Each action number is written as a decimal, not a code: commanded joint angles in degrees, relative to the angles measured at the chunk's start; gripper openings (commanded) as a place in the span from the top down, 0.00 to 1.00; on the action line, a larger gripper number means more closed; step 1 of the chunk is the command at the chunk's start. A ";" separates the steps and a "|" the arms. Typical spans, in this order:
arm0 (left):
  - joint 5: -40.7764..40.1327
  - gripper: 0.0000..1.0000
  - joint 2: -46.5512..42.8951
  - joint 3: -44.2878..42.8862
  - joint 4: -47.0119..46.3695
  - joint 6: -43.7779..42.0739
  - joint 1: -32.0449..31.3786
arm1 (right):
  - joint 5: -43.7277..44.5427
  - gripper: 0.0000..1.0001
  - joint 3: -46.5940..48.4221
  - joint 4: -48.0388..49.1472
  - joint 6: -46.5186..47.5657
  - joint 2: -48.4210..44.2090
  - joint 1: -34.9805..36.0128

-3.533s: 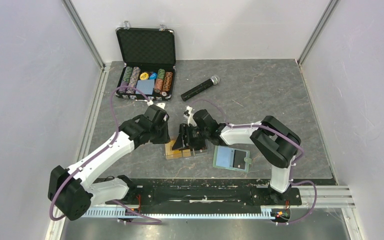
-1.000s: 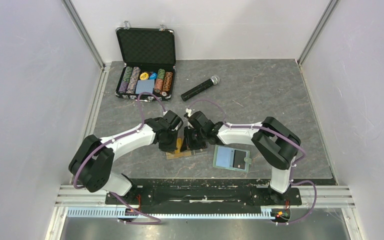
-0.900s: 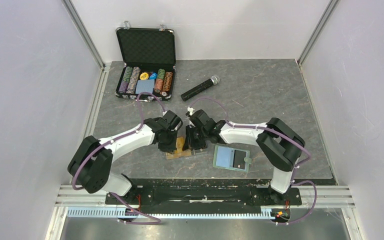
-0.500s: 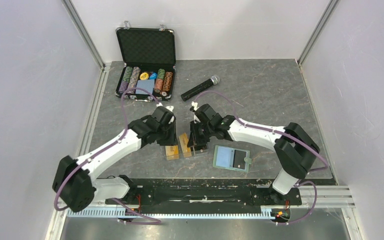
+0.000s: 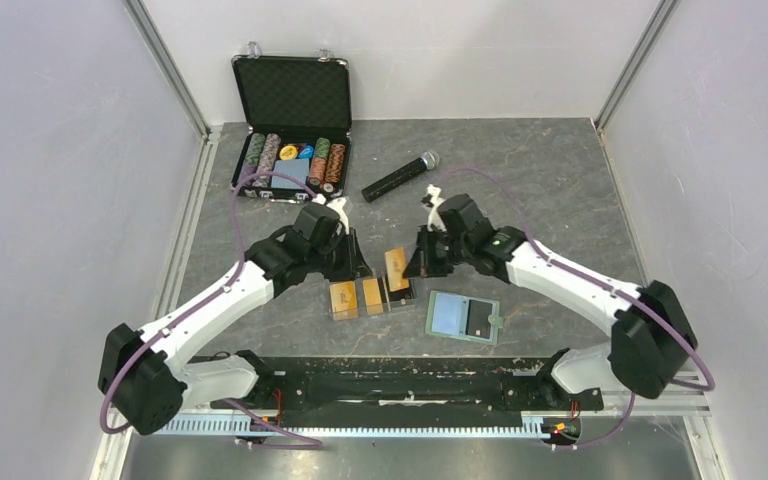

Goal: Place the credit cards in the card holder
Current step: Insert the credit card into the card holder.

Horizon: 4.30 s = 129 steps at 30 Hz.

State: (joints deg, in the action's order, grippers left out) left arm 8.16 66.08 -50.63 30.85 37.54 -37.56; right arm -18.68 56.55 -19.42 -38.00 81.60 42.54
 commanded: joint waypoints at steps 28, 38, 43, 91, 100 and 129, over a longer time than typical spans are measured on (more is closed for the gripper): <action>-4.39 0.95 37.09 -23.65 0.57 -2.64 -24.58 | -14.87 1.00 -33.60 -13.57 8.89 -36.35 -32.92; -6.02 0.98 41.34 -23.33 3.40 -3.80 -24.57 | -16.52 1.00 -40.81 -5.90 6.71 -36.13 -32.87; -6.29 0.98 42.78 -23.03 4.17 -4.40 -24.66 | -17.14 1.00 -40.76 -3.74 6.52 -34.17 -32.90; -6.36 0.98 45.17 -22.76 5.49 -5.20 -24.81 | -20.32 1.00 -39.10 6.16 11.13 -19.97 -32.88; -6.24 0.98 45.21 -22.85 5.62 -5.11 -24.89 | -19.02 1.00 -41.48 11.02 8.08 -19.37 -32.88; -6.46 0.98 45.66 -24.79 6.04 -5.35 -25.17 | -17.63 0.92 -38.87 26.42 -4.03 -9.86 -19.71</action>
State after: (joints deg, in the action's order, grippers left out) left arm 3.03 110.54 -74.24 37.26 34.72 -62.17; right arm -36.97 15.66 4.89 -40.93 71.22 21.12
